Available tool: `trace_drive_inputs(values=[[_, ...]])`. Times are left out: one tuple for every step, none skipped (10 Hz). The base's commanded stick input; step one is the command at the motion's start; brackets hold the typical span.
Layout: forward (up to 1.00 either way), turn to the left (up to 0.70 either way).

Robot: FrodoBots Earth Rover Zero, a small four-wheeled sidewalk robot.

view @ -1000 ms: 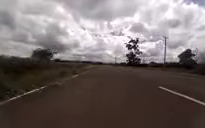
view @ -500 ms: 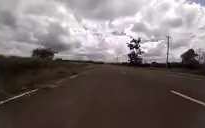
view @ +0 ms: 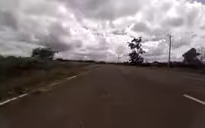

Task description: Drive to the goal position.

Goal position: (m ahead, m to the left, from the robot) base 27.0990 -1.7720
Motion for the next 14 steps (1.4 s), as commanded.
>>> trace_drive_inputs(values=[[1.0,0.0],[1.0,0.0],[1.0,0.0],[1.0,0.0],[1.0,0.0],[1.0,0.0],[1.0,0.0],[1.0,0.0],[1.0,0.0],[1.0,0.0],[1.0,0.0],[1.0,0.0],[1.0,0.0],[1.0,-0.02]])
